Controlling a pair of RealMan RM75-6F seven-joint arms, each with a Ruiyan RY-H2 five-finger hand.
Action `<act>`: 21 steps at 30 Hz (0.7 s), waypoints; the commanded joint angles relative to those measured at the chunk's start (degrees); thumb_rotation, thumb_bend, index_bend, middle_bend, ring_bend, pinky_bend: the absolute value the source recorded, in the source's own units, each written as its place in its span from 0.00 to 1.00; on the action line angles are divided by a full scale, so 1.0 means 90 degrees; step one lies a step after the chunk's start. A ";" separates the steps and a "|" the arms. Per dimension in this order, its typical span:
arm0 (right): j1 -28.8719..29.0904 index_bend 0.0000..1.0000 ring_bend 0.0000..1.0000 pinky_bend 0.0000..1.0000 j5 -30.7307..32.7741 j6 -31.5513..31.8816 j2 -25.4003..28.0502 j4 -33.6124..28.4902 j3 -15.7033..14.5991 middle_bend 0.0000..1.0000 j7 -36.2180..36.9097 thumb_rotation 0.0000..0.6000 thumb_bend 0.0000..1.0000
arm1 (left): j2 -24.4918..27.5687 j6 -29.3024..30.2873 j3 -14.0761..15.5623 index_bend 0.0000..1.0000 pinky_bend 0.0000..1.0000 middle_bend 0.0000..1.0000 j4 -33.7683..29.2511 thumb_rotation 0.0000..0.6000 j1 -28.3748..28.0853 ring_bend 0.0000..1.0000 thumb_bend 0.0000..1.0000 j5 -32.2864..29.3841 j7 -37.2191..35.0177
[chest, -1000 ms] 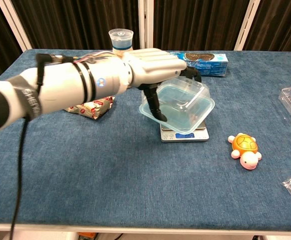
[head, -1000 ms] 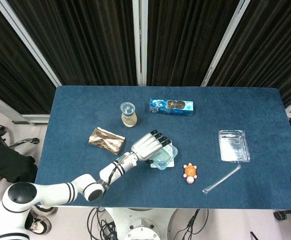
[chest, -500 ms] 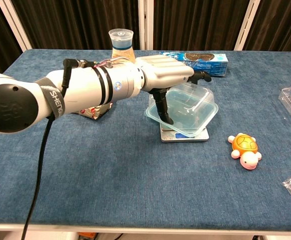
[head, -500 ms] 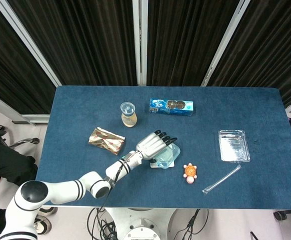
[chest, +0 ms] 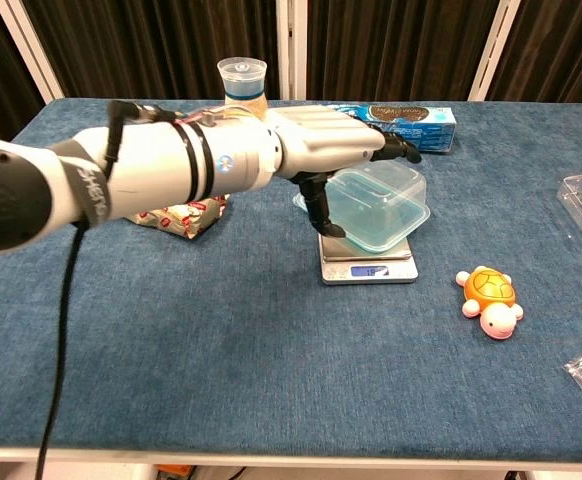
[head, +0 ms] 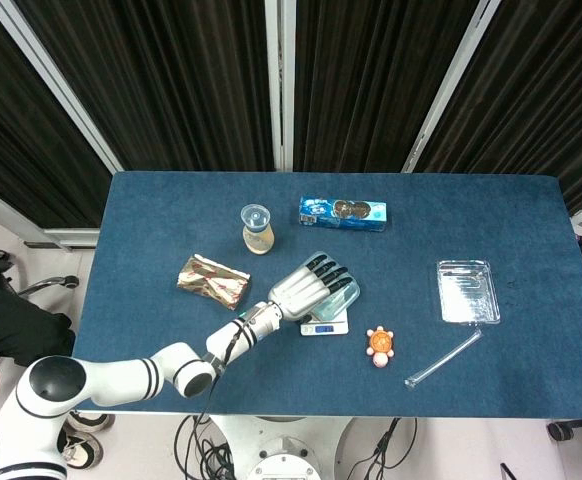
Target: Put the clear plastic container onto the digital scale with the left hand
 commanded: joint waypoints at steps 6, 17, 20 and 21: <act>0.0002 0.00 0.00 0.00 -0.0097 0.0078 0.0012 -0.0111 -0.0019 0.00 -0.0088 1.00 0.22 | 0.1607 0.1244 0.0672 0.00 0.00 0.00 -0.2381 1.00 0.0852 0.00 0.21 -0.1031 0.1672; 0.0051 0.00 0.00 0.00 -0.0435 0.0320 0.0004 -0.0418 -0.0095 0.00 -0.0514 1.00 0.22 | 0.2336 0.6130 0.2789 0.00 0.00 0.03 -0.2416 1.00 0.4514 0.00 0.16 0.1492 -0.0199; 0.0120 0.00 0.00 0.00 -0.0474 0.0250 -0.0013 -0.0559 -0.0112 0.00 -0.0752 1.00 0.22 | 0.2496 0.6657 0.3190 0.00 0.00 0.03 -0.1970 1.00 0.5229 0.00 0.14 0.1715 -0.0742; 0.0149 0.00 0.00 0.00 -0.0497 0.0217 -0.0024 -0.0618 -0.0127 0.00 -0.0865 1.00 0.22 | 0.2577 0.6782 0.3267 0.00 0.00 0.02 -0.1847 1.00 0.5435 0.00 0.13 0.1747 -0.0874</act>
